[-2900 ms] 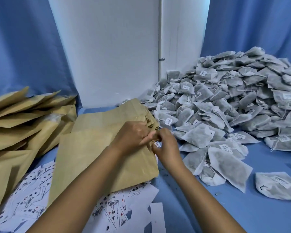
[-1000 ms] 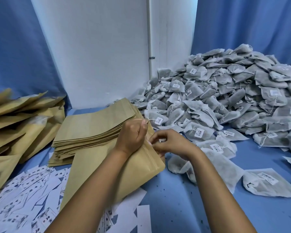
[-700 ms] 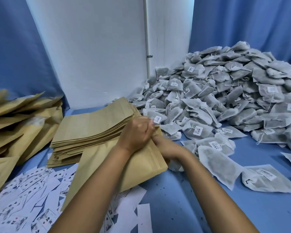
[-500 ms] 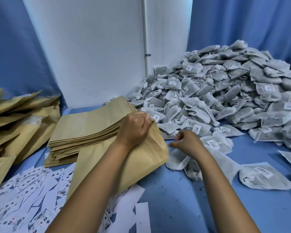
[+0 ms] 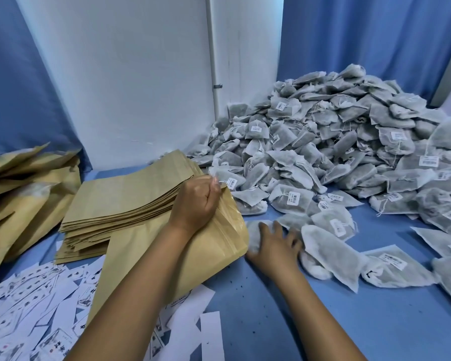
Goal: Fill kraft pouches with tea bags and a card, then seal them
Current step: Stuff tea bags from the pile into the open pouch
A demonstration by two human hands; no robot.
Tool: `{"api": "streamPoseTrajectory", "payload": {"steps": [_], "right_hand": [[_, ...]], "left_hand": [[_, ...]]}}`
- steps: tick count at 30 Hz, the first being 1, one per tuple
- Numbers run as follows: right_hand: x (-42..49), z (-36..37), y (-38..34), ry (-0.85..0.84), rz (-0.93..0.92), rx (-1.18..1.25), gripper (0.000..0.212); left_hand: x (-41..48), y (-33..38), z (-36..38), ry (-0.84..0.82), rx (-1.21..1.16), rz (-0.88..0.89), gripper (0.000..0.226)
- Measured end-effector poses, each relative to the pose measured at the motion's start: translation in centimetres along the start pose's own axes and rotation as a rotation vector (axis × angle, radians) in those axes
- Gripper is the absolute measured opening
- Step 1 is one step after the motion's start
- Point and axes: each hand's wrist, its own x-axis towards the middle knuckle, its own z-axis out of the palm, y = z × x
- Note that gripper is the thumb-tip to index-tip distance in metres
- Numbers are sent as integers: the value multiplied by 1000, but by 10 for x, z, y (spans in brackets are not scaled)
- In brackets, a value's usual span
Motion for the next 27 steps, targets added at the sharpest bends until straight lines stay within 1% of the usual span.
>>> {"api": "streamPoseTrajectory", "payload": {"steps": [1,3,4,7,8,10,11,14,16,18,21,24,26,27], "right_hand": [[1,0,1,-13,49,-72,78],[1,-1,0,-53,93,-50,74],[1,-1,-1,-51,75,-37,70],[-1,0,2,59,-48,-32,56],[-3,0,3,107,-27,-70,56],[-6,-3,4,170,121,-150,69],[-6,-5,4,172,188,-171,78],[-6,-5,9,73,265,-164,104],[-2,-5,16,-14,282,-63,113],[2,-2,21,-34,246,-21,113],[5,6,15,4,112,-69,100],[11,12,4,64,6,-12,92],[18,16,-1,49,-39,25,85],[20,17,-2,40,-30,27,79]], "left_hand": [[0,-1,-1,0,-5,-9,49],[1,-1,-4,2,-10,-17,50],[2,-1,-4,2,-9,-11,49],[2,-1,-4,-5,0,8,48],[1,-1,-4,-6,0,5,48],[1,-2,-4,-7,-2,-3,49],[1,-2,-4,-7,-1,-5,49],[0,-1,-3,-15,3,3,49],[-1,-1,-2,-27,10,7,49],[-2,0,-1,-32,17,4,49],[-1,0,-1,-35,19,3,49],[-1,1,-1,-39,16,7,49],[-2,1,-1,-42,13,10,49],[-2,0,-2,-43,12,10,49]]}}
